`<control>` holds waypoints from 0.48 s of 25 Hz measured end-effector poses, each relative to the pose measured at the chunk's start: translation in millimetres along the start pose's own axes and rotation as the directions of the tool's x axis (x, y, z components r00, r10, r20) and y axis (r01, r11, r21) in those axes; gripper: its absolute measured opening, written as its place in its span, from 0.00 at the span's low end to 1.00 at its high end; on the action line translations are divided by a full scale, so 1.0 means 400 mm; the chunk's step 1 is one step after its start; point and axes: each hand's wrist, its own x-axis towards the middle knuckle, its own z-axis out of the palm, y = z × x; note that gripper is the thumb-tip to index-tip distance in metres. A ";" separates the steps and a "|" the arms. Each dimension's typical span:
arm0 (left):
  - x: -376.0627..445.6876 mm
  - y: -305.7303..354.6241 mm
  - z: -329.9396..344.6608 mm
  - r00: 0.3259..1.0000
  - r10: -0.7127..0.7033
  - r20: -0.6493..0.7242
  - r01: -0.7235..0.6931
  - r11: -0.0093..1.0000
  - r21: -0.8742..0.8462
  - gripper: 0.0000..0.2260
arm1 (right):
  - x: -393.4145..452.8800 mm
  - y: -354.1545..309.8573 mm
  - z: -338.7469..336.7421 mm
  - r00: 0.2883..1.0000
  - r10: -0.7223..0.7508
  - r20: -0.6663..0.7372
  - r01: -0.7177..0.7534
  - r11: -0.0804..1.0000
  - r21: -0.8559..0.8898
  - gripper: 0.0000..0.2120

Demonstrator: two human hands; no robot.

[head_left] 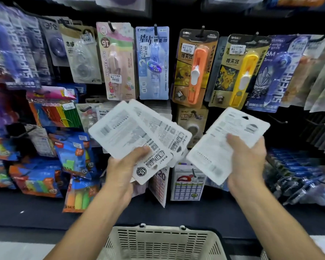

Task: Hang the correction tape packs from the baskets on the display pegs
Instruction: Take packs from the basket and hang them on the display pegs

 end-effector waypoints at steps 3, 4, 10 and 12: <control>-0.021 -0.034 0.030 0.991 0.130 0.026 -0.133 0.970 0.203 0.17 | -0.120 0.026 0.051 0.888 -0.205 0.412 0.317 0.921 -0.225 0.11; -0.025 -0.038 0.038 0.985 0.162 0.056 -0.171 0.962 0.215 0.17 | -0.163 0.040 0.062 0.802 -0.213 0.559 0.445 0.836 -0.320 0.16; -0.022 -0.057 0.039 0.999 0.030 0.018 -0.029 0.999 -0.024 0.12 | -0.205 0.071 0.075 0.516 0.065 0.854 0.651 0.618 -0.441 0.32; -0.029 -0.057 0.037 1.000 -0.010 0.016 0.011 0.999 -0.049 0.11 | -0.186 0.064 0.072 0.505 0.073 0.860 0.698 0.551 -0.457 0.31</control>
